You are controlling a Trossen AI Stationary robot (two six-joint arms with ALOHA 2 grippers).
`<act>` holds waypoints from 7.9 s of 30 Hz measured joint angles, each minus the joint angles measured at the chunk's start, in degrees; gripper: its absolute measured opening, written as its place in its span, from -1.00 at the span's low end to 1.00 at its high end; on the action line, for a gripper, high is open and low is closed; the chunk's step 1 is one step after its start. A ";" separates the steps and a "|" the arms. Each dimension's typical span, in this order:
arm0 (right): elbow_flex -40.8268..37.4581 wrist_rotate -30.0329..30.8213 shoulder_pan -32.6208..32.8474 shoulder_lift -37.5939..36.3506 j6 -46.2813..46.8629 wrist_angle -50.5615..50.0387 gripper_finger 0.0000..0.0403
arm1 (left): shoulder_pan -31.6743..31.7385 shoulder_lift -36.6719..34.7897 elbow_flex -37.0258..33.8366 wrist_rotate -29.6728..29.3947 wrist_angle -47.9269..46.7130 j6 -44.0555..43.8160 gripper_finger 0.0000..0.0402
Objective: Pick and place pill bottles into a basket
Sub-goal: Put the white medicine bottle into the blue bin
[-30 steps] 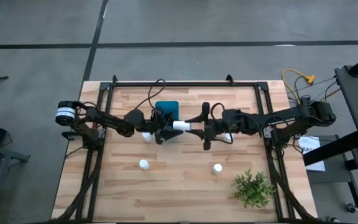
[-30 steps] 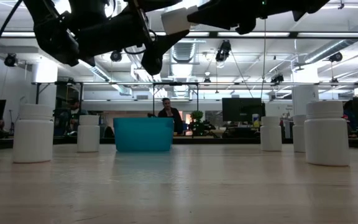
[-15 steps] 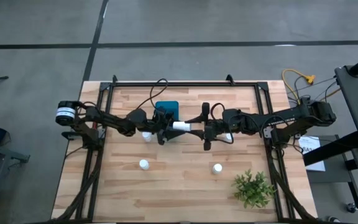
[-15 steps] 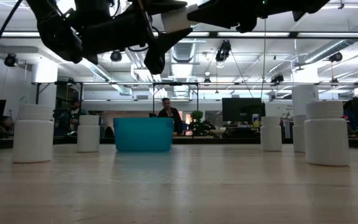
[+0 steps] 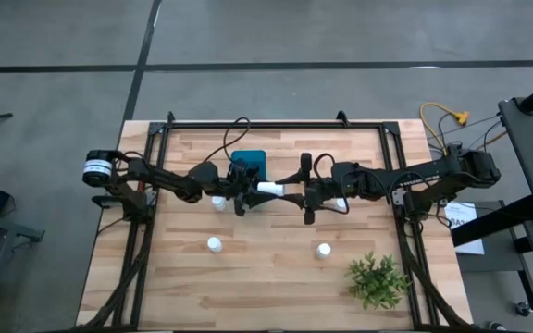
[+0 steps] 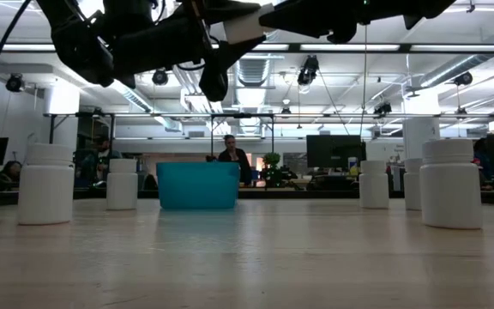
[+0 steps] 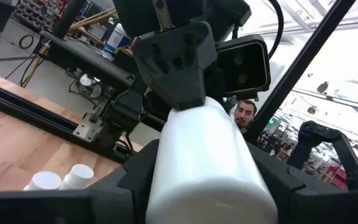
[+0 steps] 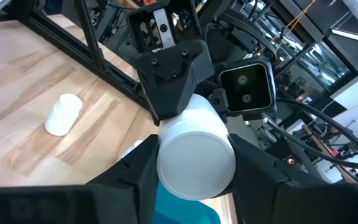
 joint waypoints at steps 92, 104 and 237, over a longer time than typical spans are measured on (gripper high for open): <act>-10.77 -12.86 -0.95 -0.16 24.54 49.46 0.62 | -5.84 8.46 7.83 -5.11 22.12 34.58 -0.21; -7.96 -15.56 -0.97 8.50 27.41 57.41 0.62 | -5.95 8.41 8.62 -4.53 22.13 34.58 -0.21; 1.16 46.87 8.04 6.67 -22.71 12.79 -0.28 | -8.71 -0.90 17.20 -47.55 -28.43 32.98 0.51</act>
